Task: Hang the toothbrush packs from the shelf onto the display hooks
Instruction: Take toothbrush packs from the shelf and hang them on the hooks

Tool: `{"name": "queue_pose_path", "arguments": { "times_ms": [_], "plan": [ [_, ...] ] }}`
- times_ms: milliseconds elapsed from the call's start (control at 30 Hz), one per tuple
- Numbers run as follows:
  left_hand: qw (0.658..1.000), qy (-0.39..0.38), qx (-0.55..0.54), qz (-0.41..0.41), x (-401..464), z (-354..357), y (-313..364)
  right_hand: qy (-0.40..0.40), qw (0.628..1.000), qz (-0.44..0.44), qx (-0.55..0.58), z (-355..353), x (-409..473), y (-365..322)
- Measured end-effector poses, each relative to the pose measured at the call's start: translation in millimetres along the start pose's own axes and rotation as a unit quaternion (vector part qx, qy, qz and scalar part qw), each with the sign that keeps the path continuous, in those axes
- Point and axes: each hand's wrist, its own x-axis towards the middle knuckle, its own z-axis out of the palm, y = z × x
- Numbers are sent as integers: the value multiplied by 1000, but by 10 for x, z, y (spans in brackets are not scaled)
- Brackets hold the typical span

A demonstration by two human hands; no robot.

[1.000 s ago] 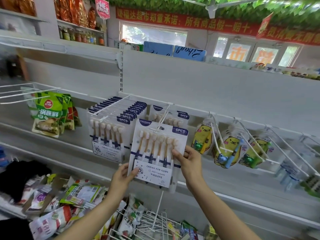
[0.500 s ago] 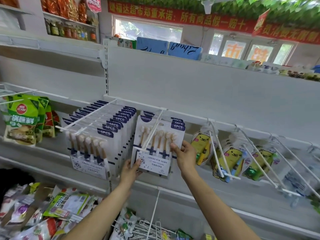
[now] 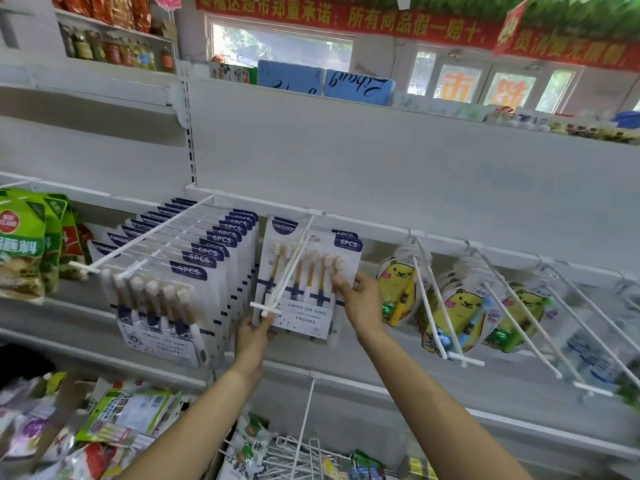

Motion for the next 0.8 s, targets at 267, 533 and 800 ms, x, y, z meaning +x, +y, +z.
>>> {"name": "queue_pose_path", "arguments": {
  "times_ms": [267, 533, 800],
  "plan": [
    [968, -51, 243, 34, -433, -30, 12, -26, 973, -11, -229, -642, -547, 58],
    [746, -232, 463, 419, -1131, 299, 289, -93, 885, -133, -436, -1622, -1492, 124],
    [583, -354, 471, 560, -1871, 1322, 212, -63, 845, -163, -505, -2724, -2270, 86]
  ]
}}
